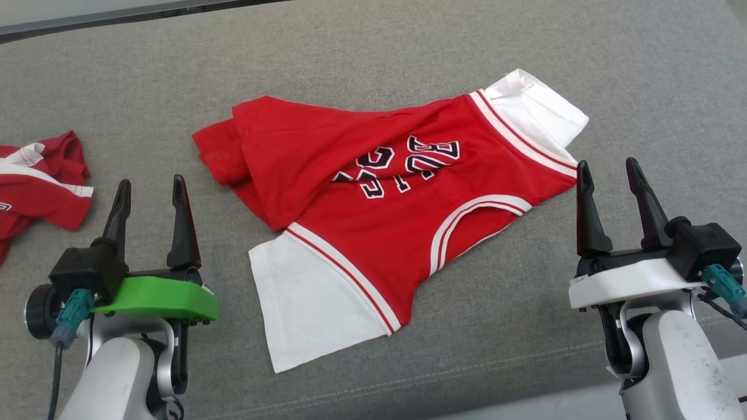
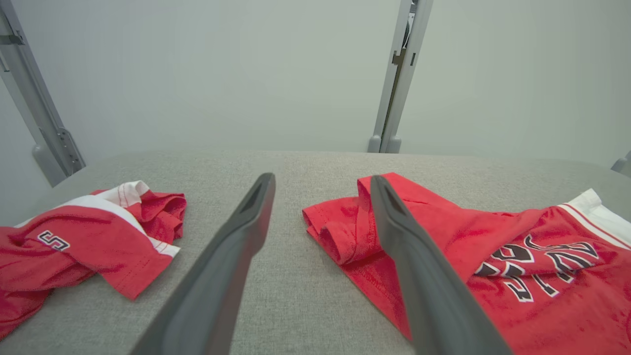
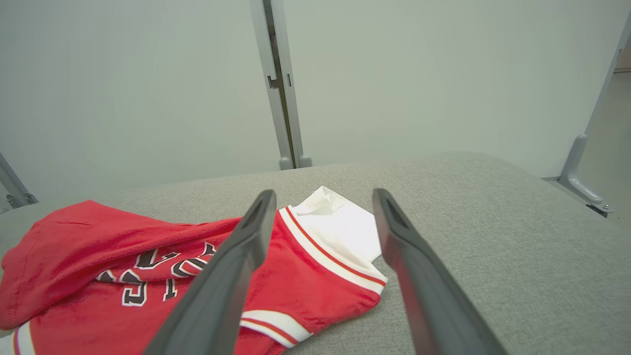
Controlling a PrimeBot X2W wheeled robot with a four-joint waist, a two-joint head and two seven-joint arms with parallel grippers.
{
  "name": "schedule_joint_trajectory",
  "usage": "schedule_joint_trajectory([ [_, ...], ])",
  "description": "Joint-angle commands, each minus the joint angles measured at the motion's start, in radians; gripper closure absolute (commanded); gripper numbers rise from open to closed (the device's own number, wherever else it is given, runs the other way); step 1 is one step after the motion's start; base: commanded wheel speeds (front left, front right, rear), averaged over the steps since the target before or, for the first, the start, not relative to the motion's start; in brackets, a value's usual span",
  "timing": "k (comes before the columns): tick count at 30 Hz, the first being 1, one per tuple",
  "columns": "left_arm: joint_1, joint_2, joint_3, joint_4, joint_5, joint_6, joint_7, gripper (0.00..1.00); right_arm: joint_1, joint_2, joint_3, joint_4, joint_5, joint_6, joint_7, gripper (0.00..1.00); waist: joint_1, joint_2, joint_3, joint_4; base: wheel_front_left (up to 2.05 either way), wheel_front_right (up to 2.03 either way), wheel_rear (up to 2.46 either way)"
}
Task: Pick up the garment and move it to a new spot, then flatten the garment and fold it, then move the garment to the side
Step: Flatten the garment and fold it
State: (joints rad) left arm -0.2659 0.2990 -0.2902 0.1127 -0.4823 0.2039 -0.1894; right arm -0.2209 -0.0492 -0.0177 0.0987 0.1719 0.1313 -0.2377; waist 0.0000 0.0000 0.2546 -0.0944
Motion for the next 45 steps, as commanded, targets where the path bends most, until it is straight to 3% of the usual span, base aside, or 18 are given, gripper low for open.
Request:
schedule_joint_trajectory([
  [1,0.017,0.012,0.008,-0.017,0.013,0.009,-0.013,0.00,0.002,-0.003,0.000,-0.006,-0.010,-0.001,0.004,0.00,0.0000,0.0000,-0.028,0.027,0.00,0.00,0.00],
  [8,0.092,0.040,0.032,-0.087,0.027,0.023,-0.049,0.00,0.019,-0.003,0.009,0.004,-0.040,-0.001,0.010,0.00,0.0000,0.0000,-0.076,0.047,0.00,0.00,0.00],
  [23,0.221,0.067,0.006,-0.092,0.052,0.025,-0.059,0.00,0.128,-0.003,0.015,0.007,-0.045,-0.001,0.024,0.00,0.0000,0.0000,-0.172,0.050,0.00,0.00,0.00],
  [35,0.226,0.087,-0.017,-0.076,0.034,0.003,-0.020,0.00,0.188,-0.003,0.027,-0.034,-0.021,-0.001,0.061,0.00,0.0000,0.0000,-0.200,0.041,0.00,0.00,0.00],
  [45,0.204,0.089,-0.019,-0.065,0.030,0.010,-0.017,0.00,0.191,-0.003,0.028,-0.039,-0.016,-0.001,0.063,0.00,0.0000,0.0000,-0.191,0.044,0.00,0.00,0.00],
])
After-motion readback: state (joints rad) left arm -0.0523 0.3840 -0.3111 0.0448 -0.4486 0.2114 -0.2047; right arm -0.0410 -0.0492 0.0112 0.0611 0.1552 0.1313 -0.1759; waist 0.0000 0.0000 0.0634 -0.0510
